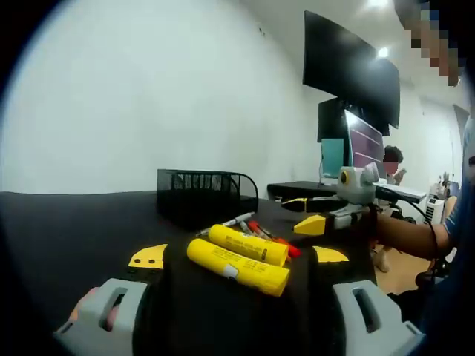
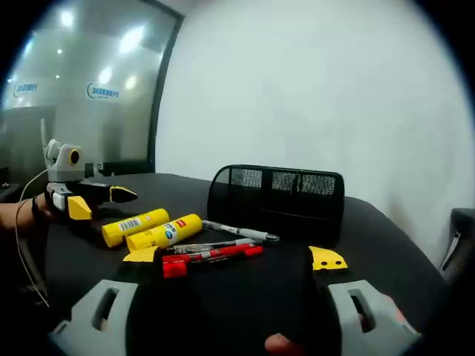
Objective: Pick up pens and glue sticks and place them into the holder.
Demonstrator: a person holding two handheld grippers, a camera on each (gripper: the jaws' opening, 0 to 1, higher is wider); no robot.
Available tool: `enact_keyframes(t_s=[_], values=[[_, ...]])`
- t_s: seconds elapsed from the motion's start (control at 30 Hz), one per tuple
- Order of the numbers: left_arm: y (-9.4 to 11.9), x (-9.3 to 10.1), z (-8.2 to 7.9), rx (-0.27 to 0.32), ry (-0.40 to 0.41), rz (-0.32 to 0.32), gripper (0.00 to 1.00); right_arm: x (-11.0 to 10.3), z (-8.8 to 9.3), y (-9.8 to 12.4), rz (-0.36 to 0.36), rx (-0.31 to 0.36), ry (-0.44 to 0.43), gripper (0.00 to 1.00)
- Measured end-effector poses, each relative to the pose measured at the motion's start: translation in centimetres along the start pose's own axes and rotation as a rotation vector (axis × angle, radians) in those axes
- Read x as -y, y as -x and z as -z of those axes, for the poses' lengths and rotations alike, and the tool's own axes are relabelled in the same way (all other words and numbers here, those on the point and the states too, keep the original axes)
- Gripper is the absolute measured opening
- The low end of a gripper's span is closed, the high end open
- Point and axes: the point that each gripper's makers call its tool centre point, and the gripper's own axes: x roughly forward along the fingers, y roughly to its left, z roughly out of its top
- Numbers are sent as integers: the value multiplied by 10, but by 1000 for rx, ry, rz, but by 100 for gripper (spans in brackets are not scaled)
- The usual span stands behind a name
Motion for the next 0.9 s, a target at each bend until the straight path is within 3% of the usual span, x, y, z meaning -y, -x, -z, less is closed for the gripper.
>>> enact_keyframes(t_s=[0.9], values=[[1, 0, 1, -8, -12, -5, 74, -1, 0, 0, 0, -3, 5, 73]])
